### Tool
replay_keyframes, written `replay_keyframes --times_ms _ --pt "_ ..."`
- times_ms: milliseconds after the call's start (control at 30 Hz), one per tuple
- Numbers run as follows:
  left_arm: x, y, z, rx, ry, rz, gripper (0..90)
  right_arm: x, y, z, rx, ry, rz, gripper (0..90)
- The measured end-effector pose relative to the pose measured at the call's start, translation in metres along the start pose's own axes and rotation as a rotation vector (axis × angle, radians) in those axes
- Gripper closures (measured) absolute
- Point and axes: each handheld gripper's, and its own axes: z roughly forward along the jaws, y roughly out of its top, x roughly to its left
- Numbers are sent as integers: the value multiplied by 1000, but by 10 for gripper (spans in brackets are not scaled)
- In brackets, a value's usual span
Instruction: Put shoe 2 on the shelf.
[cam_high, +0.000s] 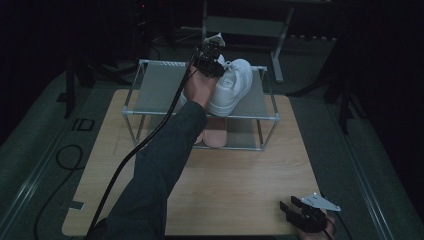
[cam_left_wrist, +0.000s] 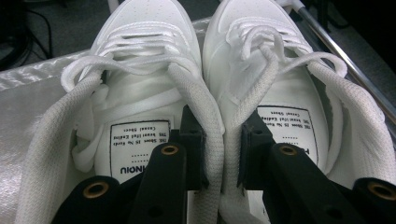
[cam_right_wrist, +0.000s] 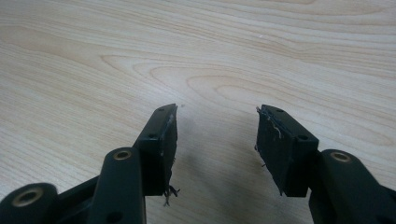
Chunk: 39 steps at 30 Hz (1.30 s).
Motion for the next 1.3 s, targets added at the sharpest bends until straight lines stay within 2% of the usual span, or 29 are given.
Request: replay_keyframes --times_ms 633,967,1233,1300 --pt "5 -1 0 -13 51 -33 755 0 -1 -1 -3 -3 0 474" --pt "7 -2 1 -23 79 -71 756 0 -1 -2 -2 -5 0 474" --pt "9 -2 1 -21 92 -72 756 0 -1 -2 -2 -5 2 474" --pt "9 -2 0 -28 98 -84 756 0 -1 -2 -2 -4 0 473"
